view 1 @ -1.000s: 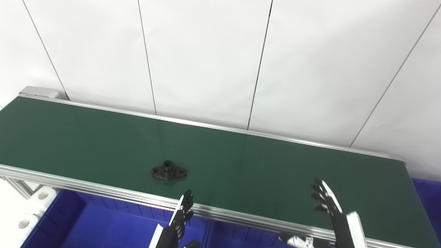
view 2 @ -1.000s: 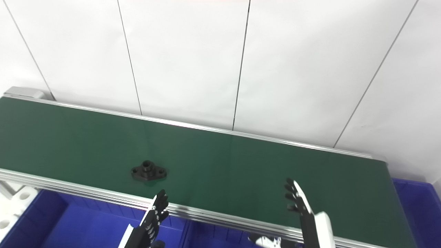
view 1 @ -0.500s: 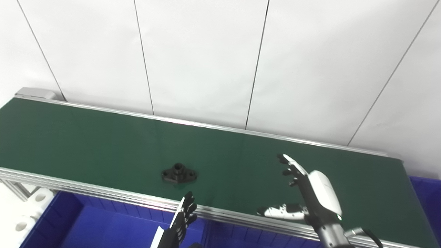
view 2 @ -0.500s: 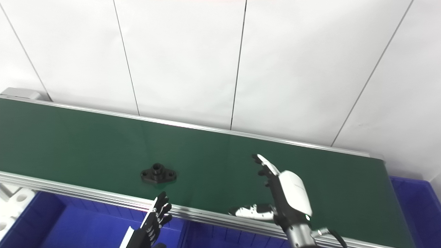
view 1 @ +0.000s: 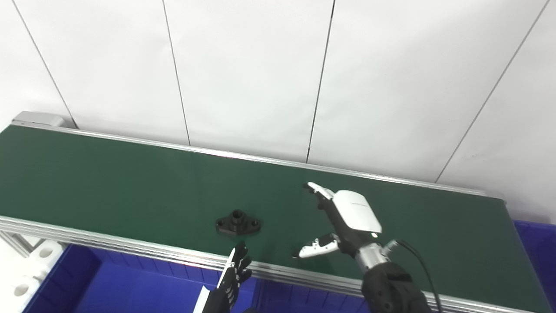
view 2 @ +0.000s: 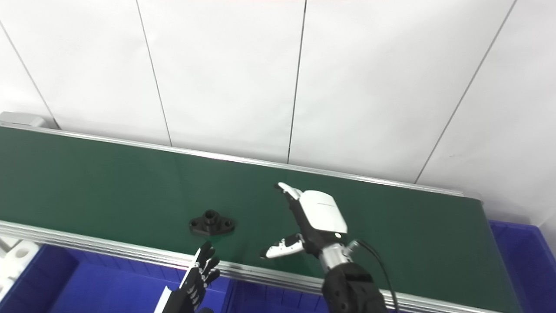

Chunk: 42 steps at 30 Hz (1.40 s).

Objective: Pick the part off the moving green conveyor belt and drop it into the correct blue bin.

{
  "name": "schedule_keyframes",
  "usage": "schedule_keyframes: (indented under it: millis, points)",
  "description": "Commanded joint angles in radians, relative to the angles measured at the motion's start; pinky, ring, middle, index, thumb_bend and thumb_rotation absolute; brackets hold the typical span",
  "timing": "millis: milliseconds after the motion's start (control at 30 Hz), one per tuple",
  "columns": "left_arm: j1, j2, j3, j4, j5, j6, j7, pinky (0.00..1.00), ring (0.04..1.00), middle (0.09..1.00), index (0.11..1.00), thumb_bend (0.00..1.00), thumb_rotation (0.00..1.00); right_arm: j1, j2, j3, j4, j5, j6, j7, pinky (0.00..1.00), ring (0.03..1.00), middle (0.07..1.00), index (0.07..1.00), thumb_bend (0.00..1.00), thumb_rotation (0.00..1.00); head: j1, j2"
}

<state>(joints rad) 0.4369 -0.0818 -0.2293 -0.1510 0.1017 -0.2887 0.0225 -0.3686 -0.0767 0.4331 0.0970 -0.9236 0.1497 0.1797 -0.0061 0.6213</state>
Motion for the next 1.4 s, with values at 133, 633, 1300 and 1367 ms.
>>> schedule_keyframes:
  millis: [133,633,1300,1367]
  points:
    - [0.004,-0.012,-0.022,-0.023,-0.031,-0.032,-0.013,0.95,0.972,1.0,1.0,0.81,0.76,-0.085,0.039,0.025,0.08,-0.011,0.002,-0.058,0.51,0.692,0.827,0.858,0.99,0.3,0.016,-0.002]
    - [0.034,-0.055,-0.061,-0.054,0.021,-0.022,0.015,0.9,0.947,0.981,1.0,0.83,0.74,-0.18,0.086,0.068,0.289,0.022,0.017,-0.057,0.53,0.712,0.84,0.854,1.0,0.32,0.06,0.009]
    - [0.104,-0.085,-0.112,-0.143,0.098,0.023,0.03,0.83,0.91,0.956,1.0,0.86,0.75,-0.202,0.117,0.119,0.542,0.067,0.003,-0.106,0.31,0.397,0.499,0.633,0.75,0.18,0.107,0.046]
    - [0.108,-0.084,-0.114,-0.152,0.094,0.029,0.028,0.83,0.909,0.955,1.0,0.86,0.75,-0.194,0.104,0.155,0.566,0.033,0.012,-0.117,0.25,0.325,0.438,0.527,0.58,0.15,0.105,0.05]
